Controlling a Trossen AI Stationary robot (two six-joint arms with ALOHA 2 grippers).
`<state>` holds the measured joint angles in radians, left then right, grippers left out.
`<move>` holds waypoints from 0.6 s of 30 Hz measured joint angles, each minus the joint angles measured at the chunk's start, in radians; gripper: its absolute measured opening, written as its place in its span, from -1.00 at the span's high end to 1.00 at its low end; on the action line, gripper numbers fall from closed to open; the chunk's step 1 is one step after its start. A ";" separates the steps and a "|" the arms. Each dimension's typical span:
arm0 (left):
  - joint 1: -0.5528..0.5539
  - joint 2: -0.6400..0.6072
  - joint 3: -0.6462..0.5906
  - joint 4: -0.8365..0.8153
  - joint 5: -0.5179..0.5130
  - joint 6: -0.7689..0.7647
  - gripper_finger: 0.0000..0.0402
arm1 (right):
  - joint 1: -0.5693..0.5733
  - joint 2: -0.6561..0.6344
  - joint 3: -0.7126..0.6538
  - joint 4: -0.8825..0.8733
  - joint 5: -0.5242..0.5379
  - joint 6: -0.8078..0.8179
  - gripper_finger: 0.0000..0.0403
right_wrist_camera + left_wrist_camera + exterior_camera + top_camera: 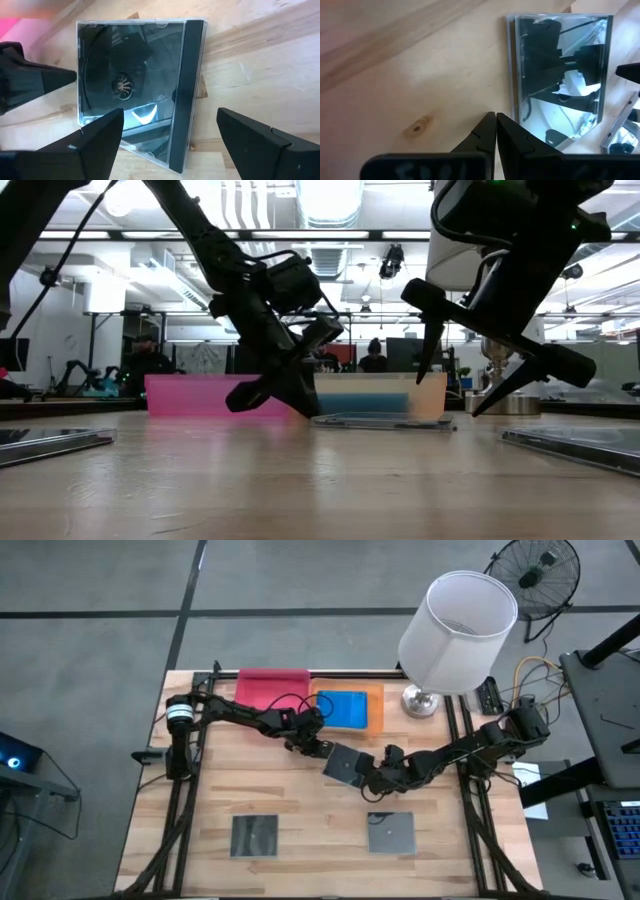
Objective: Pick & place jewel cases by type
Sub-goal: Put the top black CD case into the pink bin
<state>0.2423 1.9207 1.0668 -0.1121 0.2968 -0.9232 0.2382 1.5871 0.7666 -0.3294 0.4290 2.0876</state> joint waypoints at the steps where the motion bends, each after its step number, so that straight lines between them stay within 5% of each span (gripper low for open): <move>1: -0.002 0.006 0.001 0.005 0.001 0.000 1.00 | 0.000 0.000 0.000 0.000 0.000 -0.002 -0.58; 18: -0.023 0.021 0.040 0.010 0.000 -0.016 1.00 | -0.001 0.000 0.000 0.007 0.000 -0.020 -0.53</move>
<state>0.2193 1.9415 1.1065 -0.1017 0.2972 -0.9389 0.2371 1.5871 0.7666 -0.3225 0.4286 2.0678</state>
